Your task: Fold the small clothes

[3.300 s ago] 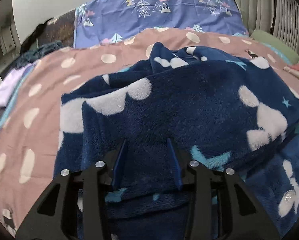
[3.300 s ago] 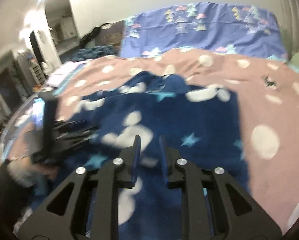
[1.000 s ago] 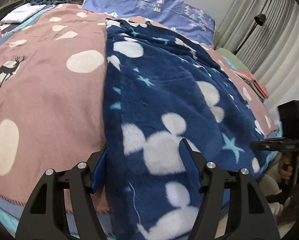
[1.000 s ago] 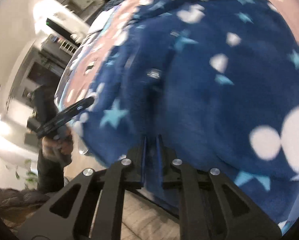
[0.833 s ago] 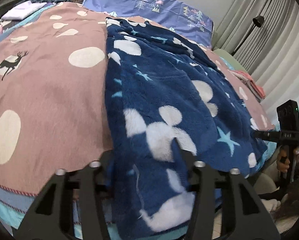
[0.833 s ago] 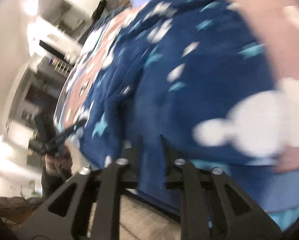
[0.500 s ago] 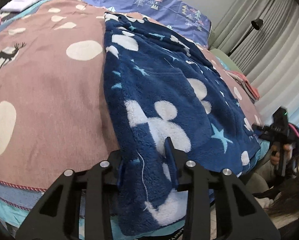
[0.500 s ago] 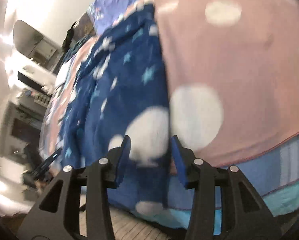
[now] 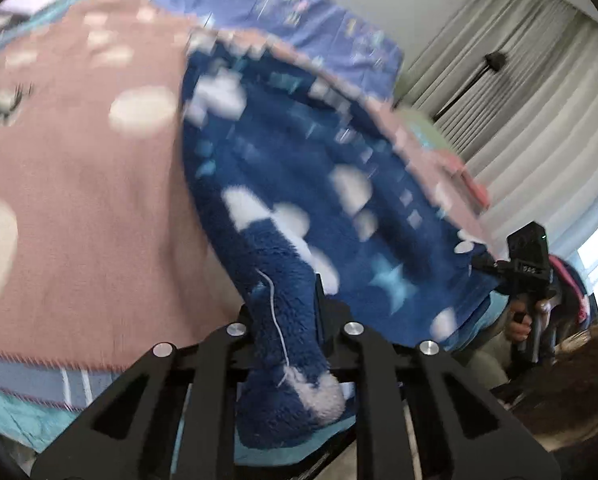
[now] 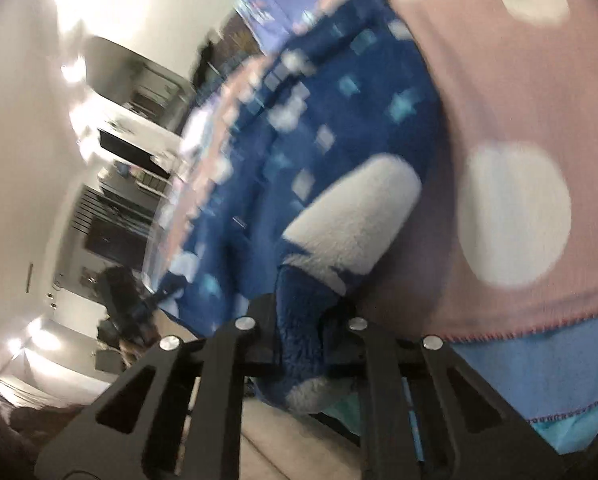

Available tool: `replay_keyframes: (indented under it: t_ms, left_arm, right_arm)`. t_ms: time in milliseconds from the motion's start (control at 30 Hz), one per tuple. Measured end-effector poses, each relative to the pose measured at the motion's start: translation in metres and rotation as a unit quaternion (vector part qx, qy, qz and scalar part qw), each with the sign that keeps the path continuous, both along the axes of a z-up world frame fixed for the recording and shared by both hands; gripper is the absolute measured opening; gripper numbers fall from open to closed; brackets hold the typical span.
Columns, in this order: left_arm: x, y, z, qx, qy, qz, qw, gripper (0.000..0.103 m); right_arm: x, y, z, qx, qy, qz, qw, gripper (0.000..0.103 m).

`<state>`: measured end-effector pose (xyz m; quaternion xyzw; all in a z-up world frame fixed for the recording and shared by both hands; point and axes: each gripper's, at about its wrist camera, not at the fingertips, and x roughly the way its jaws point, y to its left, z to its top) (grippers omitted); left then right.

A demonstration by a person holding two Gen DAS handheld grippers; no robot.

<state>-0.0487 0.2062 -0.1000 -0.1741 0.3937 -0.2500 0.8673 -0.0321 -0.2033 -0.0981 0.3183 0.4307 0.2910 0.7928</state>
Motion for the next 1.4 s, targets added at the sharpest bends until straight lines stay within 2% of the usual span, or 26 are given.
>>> replay_keyframes:
  t_ms: [133, 300, 367, 467, 533, 567, 600, 667, 733, 833, 900, 1133, 1400]
  left_arm:
    - [-0.001, -0.008, 0.066, -0.017, -0.109, 0.000, 0.9938, 0.014]
    - [-0.002, -0.012, 0.135, -0.053, -0.192, 0.003, 0.9799, 0.013]
    - [-0.011, -0.014, 0.153, -0.058, -0.217, 0.001, 0.9743, 0.013]
    - [-0.045, -0.017, 0.180, -0.043, -0.272, 0.001, 0.9612, 0.014]
    - [-0.059, -0.019, 0.184, -0.025, -0.293, 0.005, 0.9559, 0.015]
    - [-0.063, -0.022, 0.182, -0.012, -0.297, 0.004, 0.9549, 0.018]
    - [-0.062, -0.027, 0.177, 0.008, -0.289, 0.003, 0.9572, 0.019]
    - [-0.047, -0.036, 0.157, 0.034, -0.254, 0.000, 0.9667, 0.019]
    - [-0.024, -0.040, 0.132, 0.031, -0.213, -0.005, 0.9764, 0.019]
    - [0.002, -0.039, 0.113, 0.024, -0.181, 0.009, 0.9831, 0.018]
    - [0.017, -0.040, 0.108, 0.032, -0.178, 0.026, 0.9831, 0.018]
    - [0.048, -0.040, 0.116, 0.048, -0.191, 0.047, 0.9792, 0.018]
    - [0.092, -0.033, 0.125, 0.038, -0.193, 0.088, 0.9766, 0.018]
  right_arm:
    - [-0.002, 0.001, 0.058, 0.020, -0.100, -0.006, 0.995, 0.012]
    - [-0.008, -0.009, 0.118, 0.037, -0.193, -0.023, 0.980, 0.011]
    - [-0.019, -0.007, 0.139, 0.032, -0.229, -0.025, 0.972, 0.011]
    - [-0.053, -0.013, 0.168, 0.024, -0.292, -0.026, 0.956, 0.011]
    - [-0.075, -0.020, 0.178, -0.006, -0.325, -0.032, 0.945, 0.012]
    - [-0.078, -0.021, 0.177, -0.024, -0.330, -0.041, 0.943, 0.013]
    - [-0.075, -0.022, 0.173, -0.035, -0.320, -0.047, 0.945, 0.014]
    - [-0.054, -0.022, 0.158, -0.042, -0.282, -0.051, 0.957, 0.014]
    - [-0.029, -0.025, 0.135, -0.029, -0.238, -0.061, 0.969, 0.014]
    - [0.001, -0.028, 0.110, -0.004, -0.203, -0.073, 0.976, 0.014]
    - [0.013, -0.026, 0.104, -0.006, -0.202, -0.082, 0.976, 0.014]
    - [0.040, -0.022, 0.108, -0.025, -0.238, -0.093, 0.966, 0.014]
    - [0.087, -0.027, 0.116, -0.024, -0.247, -0.115, 0.962, 0.014]
